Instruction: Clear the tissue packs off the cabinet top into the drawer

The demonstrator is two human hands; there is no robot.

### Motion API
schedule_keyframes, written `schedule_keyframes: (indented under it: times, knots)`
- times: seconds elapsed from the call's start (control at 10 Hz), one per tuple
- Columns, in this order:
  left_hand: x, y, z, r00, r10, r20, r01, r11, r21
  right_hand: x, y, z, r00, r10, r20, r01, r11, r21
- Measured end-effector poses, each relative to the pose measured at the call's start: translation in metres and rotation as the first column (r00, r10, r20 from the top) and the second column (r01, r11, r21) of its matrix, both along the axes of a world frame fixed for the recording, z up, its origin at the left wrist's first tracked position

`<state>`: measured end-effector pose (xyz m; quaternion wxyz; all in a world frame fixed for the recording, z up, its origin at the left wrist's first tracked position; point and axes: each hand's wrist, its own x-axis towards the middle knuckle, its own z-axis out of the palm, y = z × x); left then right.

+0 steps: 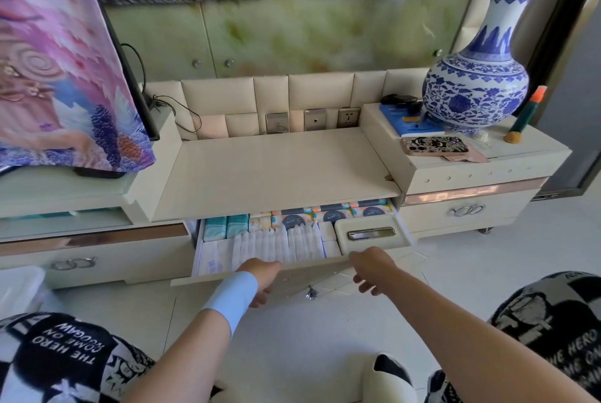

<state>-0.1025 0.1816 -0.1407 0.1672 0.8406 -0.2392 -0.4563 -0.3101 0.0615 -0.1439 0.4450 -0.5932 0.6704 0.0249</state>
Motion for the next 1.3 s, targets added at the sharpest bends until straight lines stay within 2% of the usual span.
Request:
schedule_keyframes:
  times: [0.1,0.2,0.3,0.4,0.5,0.6,0.7,0.8,1.0,1.1,1.2,1.3]
  knots:
    - [0.011,-0.002,-0.006,0.953,0.202,-0.227,-0.215,0.976,-0.032,0.007,-0.015,0.0,0.95,-0.255,0.179,0.221,0.957,0.19]
    - [0.017,-0.009,-0.015,0.847,0.36,-0.392,-0.423,0.902,-0.083,0.011,-0.027,-0.003,0.877,-0.364,0.315,0.287,0.921,0.264]
    - [0.023,-0.019,-0.021,0.759,0.427,-0.492,-0.545,0.83,-0.121,0.023,-0.039,-0.004,0.789,-0.449,0.419,0.327,0.885,0.331]
    - [0.031,-0.031,-0.023,0.612,0.468,-0.637,-0.678,0.725,-0.12,0.038,-0.049,-0.007,0.712,-0.507,0.485,0.355,0.857,0.374]
    - [0.039,-0.046,-0.025,0.527,0.452,-0.719,-0.743,0.655,-0.133,0.05,-0.059,-0.012,0.621,-0.558,0.551,0.366,0.828,0.425]
    - [0.044,-0.062,-0.028,0.518,0.42,-0.745,-0.759,0.628,-0.173,0.062,-0.069,-0.016,0.481,-0.609,0.631,0.378,0.793,0.477]
    - [0.046,-0.077,-0.032,0.554,0.398,-0.731,-0.748,0.624,-0.228,0.072,-0.076,-0.021,0.38,-0.633,0.674,0.355,0.773,0.526]
    - [0.051,-0.09,-0.032,0.568,0.377,-0.731,-0.746,0.612,-0.264,0.079,-0.083,-0.024,0.375,-0.62,0.689,0.337,0.784,0.522]
    - [0.066,-0.102,-0.034,0.575,0.327,-0.75,-0.707,0.66,-0.254,0.089,-0.087,-0.027,0.403,-0.594,0.696,0.306,0.804,0.509]
    - [0.057,-0.1,-0.026,0.622,0.361,-0.694,-0.68,0.689,-0.251,0.098,-0.081,-0.013,0.505,-0.574,0.645,0.331,0.819,0.469]
    - [0.052,-0.095,0.004,0.681,0.375,-0.629,-0.66,0.687,-0.305,0.11,-0.08,0.026,0.567,-0.547,0.616,0.387,0.837,0.387]
    - [0.057,-0.088,0.063,0.651,0.258,-0.714,-0.724,0.492,-0.483,0.119,-0.08,0.092,0.493,-0.365,0.79,0.335,0.917,0.215]
